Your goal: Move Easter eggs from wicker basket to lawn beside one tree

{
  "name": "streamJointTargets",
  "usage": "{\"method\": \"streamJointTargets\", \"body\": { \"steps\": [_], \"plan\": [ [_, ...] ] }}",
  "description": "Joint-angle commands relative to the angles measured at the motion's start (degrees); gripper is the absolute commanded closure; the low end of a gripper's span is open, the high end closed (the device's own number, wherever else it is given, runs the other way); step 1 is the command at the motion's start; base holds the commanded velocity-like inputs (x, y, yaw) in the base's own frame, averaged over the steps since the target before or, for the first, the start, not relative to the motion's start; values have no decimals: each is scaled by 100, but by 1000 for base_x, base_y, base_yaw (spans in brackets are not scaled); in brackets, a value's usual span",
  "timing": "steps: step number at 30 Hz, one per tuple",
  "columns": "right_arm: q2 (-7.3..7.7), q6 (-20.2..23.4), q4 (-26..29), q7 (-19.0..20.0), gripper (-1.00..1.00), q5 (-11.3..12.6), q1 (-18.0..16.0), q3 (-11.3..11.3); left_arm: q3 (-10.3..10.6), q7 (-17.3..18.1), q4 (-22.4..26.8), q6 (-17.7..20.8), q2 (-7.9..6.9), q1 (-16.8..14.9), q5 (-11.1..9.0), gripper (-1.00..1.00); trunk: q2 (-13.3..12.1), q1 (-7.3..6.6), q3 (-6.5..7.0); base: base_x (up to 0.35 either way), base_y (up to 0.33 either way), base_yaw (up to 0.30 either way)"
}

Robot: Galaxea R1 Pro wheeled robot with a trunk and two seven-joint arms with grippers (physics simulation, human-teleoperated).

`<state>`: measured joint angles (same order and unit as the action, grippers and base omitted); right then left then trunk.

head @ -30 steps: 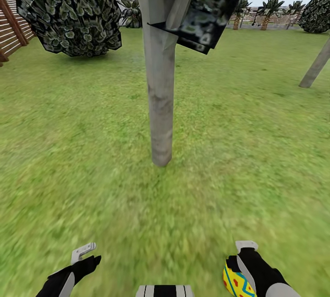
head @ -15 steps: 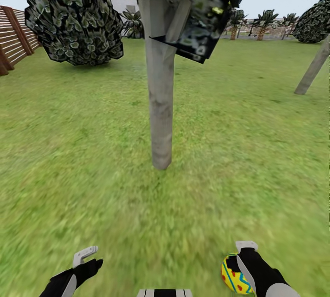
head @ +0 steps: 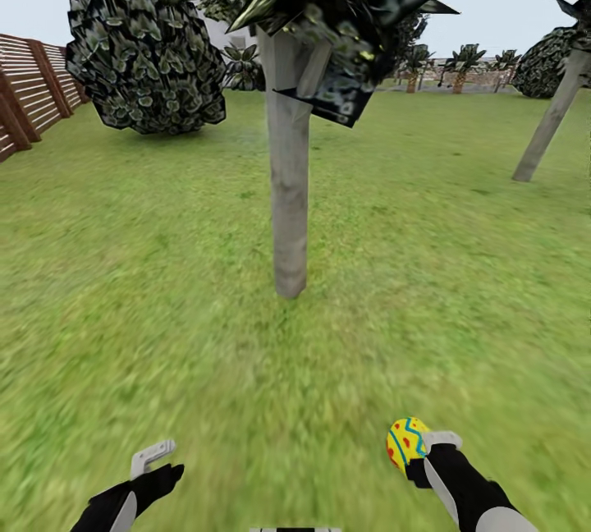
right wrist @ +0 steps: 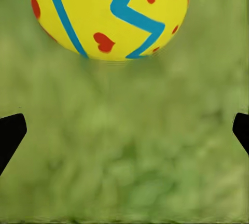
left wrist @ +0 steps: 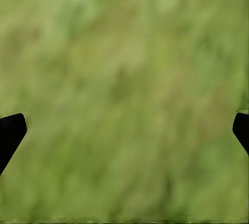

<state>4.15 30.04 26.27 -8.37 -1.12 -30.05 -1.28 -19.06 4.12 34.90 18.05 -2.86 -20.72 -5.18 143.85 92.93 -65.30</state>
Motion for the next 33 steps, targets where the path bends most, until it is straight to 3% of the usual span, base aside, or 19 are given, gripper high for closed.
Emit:
{"method": "streamJointTargets", "body": {
  "steps": [1, 12, 33],
  "plan": [
    [-2, 31, 10, -2, -100, -7, 0, -13, -19, 19, 8, 40, 3, -2, -53, -100, 0, -7, 18, -344, 0, 0],
    [-43, 32, 2, -5, -100, -24, 0, -13, -19, 12, 10, 41, 4, -2, -53, -100, -14, -36, 262, -315, 0, 0],
    [-116, -6, -8, -15, -100, -71, 0, -10, -19, 4, 6, 40, 11, 0, -45, -100, -42, -90, 727, -13, 0, 38]
  ]
}}
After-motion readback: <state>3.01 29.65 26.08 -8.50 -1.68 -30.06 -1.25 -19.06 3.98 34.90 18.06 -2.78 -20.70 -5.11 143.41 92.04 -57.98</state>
